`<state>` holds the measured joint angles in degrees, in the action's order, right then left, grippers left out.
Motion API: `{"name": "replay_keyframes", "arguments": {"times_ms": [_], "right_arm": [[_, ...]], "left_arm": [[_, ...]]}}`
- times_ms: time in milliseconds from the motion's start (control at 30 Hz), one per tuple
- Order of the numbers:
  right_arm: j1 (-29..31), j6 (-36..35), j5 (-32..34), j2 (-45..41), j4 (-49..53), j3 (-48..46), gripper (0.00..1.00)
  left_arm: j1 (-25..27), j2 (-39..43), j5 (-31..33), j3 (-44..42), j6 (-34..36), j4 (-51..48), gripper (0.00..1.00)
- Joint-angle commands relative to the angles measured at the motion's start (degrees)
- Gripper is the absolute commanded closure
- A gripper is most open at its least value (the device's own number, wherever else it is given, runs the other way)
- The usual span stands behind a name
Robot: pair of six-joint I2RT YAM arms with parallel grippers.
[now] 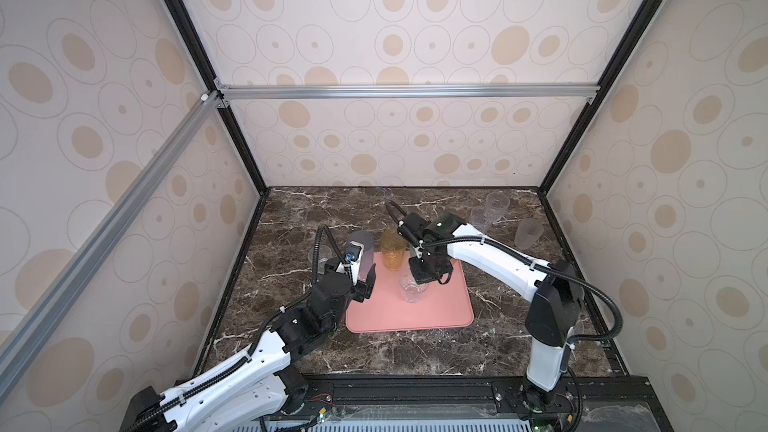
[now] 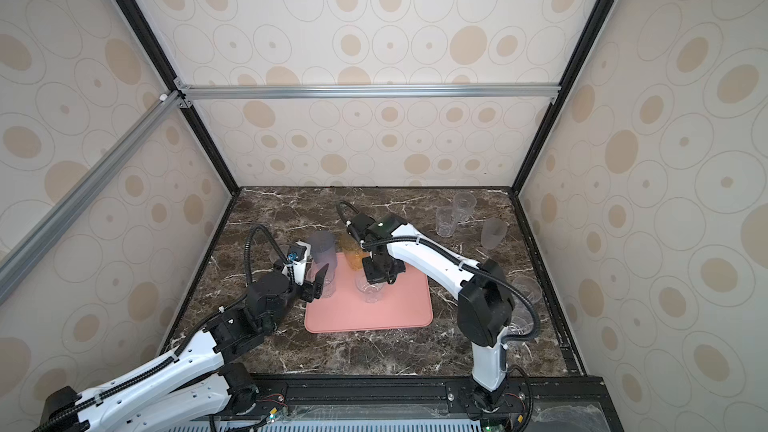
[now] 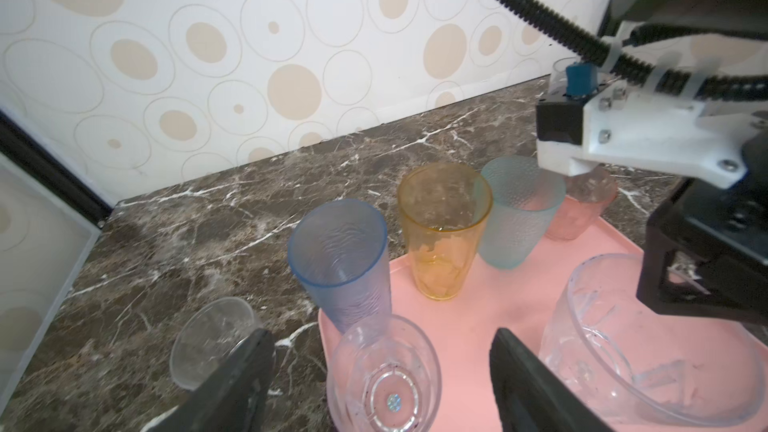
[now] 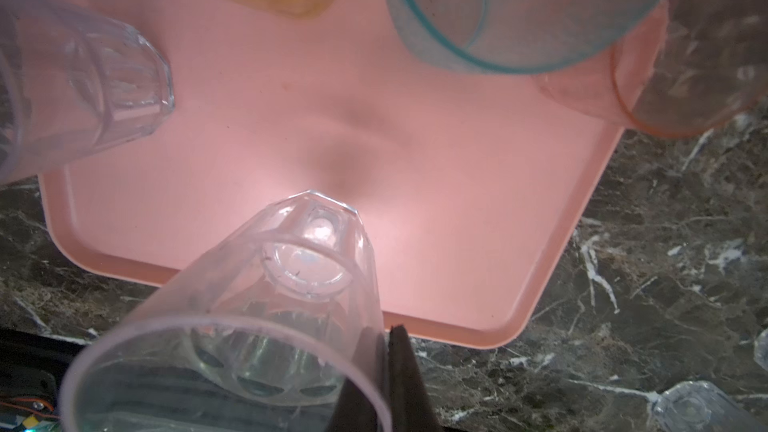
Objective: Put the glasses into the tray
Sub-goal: 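Carry the clear glass onto the tray with the right gripper while the left gripper withdraws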
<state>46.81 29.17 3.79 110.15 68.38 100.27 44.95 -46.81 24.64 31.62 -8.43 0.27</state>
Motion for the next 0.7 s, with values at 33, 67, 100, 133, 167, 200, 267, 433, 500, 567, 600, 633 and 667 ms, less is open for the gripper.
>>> {"name": "replay_keyframes", "arguments": {"times_ms": [33,67,100,133,167,200,267,433,500,567,600,633,667], "right_arm": [[1.68,-0.78,3.42,6.11,3.99,7.7,0.98],[1.95,-0.91,3.9,7.41,4.36,8.99,0.98],[1.89,-0.87,4.11,8.66,4.59,10.29,0.97],[1.98,-0.93,4.11,9.86,4.74,11.19,0.98],[1.99,-0.88,4.1,10.8,4.81,11.87,0.98],[1.99,-0.88,4.01,11.78,4.79,12.74,0.98],[1.98,-0.87,3.76,13.15,4.62,14.06,0.98],[1.97,-0.86,5.01,16.32,4.99,17.34,0.98],[1.97,-1.07,5.38,17.48,5.22,18.19,0.98],[1.93,-1.09,5.45,18.23,4.87,18.46,0.98],[1.84,-1.05,5.52,18.51,4.71,18.56,0.98],[1.86,-1.05,5.52,18.88,4.7,18.85,0.98],[1.83,-1.09,5.54,19.21,4.89,19.2,0.98]], "left_arm": [[-2.29,1.43,-0.11,-0.63,-1.64,-4.23,0.19],[-2.51,1.47,-0.27,-0.83,-1.59,-4.07,0.19],[-2.67,1.63,-0.54,-1.04,-1.5,-3.89,0.19],[-2.85,1.71,-0.77,-1.16,-1.51,-3.7,0.19],[-3.02,1.72,-0.89,-1.36,-1.48,-3.59,0.19],[-3.15,1.63,-1.0,-1.57,-1.47,-3.38,0.19],[-3.38,1.54,-1.34,-1.8,-1.51,-3.01,0.19],[-4.15,1.12,-2.1,-1.74,-0.98,-2.65,0.19],[-4.46,1.1,-2.39,-1.73,-0.76,-2.56,0.19],[-4.64,1.03,-2.66,-1.82,-0.72,-2.39,0.19],[-4.73,1.04,-2.8,-1.82,-0.76,-2.34,0.19],[-4.79,0.98,-2.91,-1.82,-0.71,-2.3,0.19],[-4.89,0.86,-3.03,-1.82,-0.69,-2.34,0.19]]}}
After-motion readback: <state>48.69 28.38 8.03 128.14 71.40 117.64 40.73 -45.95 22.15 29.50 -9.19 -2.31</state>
